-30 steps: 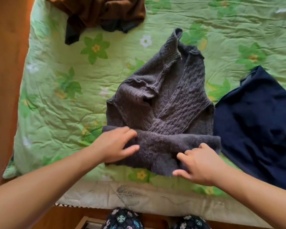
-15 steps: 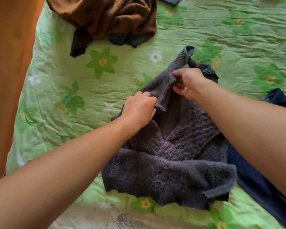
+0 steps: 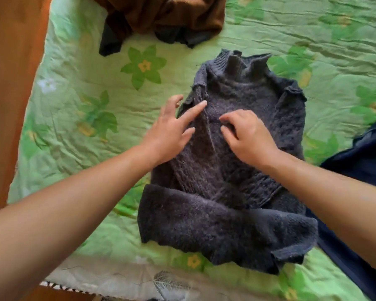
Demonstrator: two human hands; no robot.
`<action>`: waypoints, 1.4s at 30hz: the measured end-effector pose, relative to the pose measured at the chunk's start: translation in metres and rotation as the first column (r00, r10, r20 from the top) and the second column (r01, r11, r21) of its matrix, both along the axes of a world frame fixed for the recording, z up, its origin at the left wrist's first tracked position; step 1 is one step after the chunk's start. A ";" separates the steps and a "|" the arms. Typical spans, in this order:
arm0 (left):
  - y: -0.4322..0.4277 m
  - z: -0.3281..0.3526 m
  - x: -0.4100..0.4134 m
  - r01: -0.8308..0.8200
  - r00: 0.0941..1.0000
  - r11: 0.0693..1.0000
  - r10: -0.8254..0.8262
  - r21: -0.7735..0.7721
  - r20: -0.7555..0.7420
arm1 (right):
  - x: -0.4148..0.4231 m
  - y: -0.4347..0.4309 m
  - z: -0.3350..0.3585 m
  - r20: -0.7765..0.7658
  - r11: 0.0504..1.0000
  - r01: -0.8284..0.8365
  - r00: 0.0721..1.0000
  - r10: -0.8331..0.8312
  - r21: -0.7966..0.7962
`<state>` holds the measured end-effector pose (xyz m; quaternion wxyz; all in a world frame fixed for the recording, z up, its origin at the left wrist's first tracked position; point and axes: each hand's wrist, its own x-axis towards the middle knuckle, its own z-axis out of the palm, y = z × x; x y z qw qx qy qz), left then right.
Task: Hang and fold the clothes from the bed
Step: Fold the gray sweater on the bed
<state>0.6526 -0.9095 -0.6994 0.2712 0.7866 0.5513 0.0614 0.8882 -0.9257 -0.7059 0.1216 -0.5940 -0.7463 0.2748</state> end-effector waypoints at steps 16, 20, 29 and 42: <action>-0.161 0.012 -0.003 0.431 0.867 0.890 -0.454 -0.147 -0.205 | 0.039 -0.222 0.032 0.389 0.958 -0.202 0.881 0.268 -0.202; -0.203 0.016 -0.015 0.447 0.854 0.888 -0.460 -0.109 -0.243 | 0.035 -0.258 0.032 0.348 0.953 -0.302 0.891 0.292 -0.025; -0.231 0.027 -0.017 0.519 0.812 0.849 -0.526 -0.102 -0.254 | 0.032 -0.273 0.040 0.329 0.915 -0.403 0.860 0.389 -0.029; -0.217 0.025 -0.020 0.582 0.770 0.790 -0.612 -0.191 -0.181 | 0.046 -0.259 0.041 0.386 0.851 -0.284 0.796 0.466 -0.441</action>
